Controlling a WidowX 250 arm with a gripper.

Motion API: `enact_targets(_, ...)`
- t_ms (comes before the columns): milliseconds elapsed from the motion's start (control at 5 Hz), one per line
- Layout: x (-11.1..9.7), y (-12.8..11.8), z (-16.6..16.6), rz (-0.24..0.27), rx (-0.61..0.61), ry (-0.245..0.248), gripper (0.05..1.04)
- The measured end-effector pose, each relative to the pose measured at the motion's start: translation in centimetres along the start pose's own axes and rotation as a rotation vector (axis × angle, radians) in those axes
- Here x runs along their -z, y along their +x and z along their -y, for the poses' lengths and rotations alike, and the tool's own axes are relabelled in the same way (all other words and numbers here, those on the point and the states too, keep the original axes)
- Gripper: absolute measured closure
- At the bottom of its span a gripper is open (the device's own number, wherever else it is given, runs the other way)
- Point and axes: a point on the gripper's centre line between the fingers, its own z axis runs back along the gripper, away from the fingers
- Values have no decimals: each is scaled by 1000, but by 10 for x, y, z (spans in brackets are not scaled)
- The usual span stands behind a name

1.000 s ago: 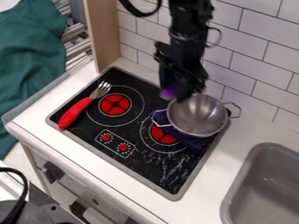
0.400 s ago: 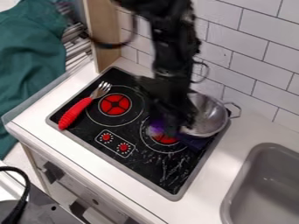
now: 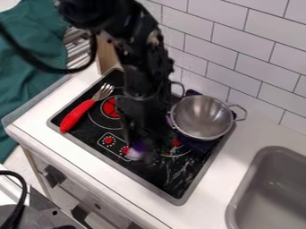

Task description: Move the violet thing to the bottom left of the stove

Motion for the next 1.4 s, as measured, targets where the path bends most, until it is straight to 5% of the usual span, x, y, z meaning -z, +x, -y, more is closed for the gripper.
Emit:
enact_targets(400, 35, 19, 13, -85, 71, -36, 573)
enact_targets(600, 50, 19, 17, -112, 57, -67, 497)
enact_targets(800, 51, 20, 13, -97, -8, -76, 184)
enact_targets(1000, 47, 14, 11, -90, -28, -72, 67)
enact_targets(1400, -8, 15, 4, 20, -88, -4, 75)
